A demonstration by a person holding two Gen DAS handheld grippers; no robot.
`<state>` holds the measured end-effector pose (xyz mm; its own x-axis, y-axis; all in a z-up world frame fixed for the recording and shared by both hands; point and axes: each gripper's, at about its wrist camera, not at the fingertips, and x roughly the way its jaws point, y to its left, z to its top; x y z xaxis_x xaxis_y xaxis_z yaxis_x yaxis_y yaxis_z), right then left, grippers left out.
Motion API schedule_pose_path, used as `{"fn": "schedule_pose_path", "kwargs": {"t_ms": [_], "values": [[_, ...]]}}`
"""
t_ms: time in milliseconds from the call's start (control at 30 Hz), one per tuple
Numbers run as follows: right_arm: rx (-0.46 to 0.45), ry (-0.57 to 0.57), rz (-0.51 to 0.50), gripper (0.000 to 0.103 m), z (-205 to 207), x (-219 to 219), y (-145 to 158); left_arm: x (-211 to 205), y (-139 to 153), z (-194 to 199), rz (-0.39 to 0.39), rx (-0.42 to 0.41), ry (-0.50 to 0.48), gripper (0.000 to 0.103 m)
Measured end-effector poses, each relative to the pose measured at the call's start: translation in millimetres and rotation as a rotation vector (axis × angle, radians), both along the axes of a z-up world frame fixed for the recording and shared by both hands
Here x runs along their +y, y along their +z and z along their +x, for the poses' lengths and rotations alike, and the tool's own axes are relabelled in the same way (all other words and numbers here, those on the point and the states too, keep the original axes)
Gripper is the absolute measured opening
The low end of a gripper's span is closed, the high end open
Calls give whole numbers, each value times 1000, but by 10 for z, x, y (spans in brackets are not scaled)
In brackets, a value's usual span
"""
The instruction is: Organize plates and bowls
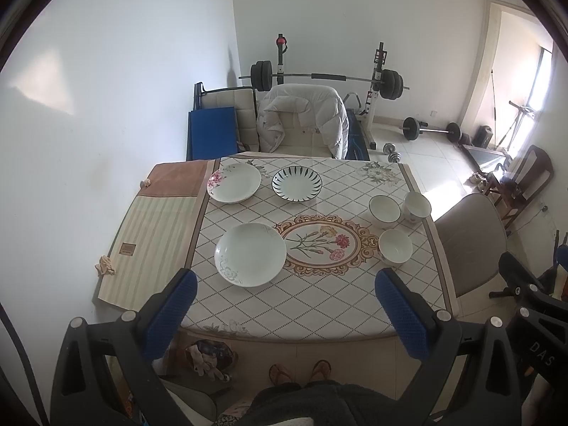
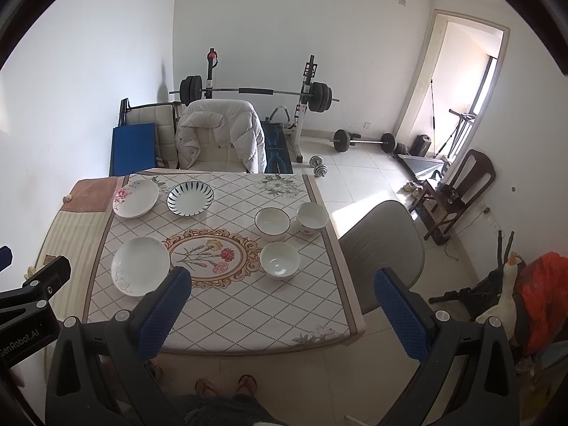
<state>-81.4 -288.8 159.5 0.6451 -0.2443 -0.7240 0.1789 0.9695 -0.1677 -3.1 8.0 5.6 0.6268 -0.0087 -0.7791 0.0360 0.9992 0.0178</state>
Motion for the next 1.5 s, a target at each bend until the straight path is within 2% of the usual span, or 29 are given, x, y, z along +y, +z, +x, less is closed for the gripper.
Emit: {"fn": "schedule_pose_path", "kwargs": {"t_ms": [767,1500], "values": [[-15,-1,-1,103,34,-29,59,24,0,21,-5,-2,-2,102],[-36,2,-2,103,23,-27,115,51,46,-31,3,-49,13,102]]}}
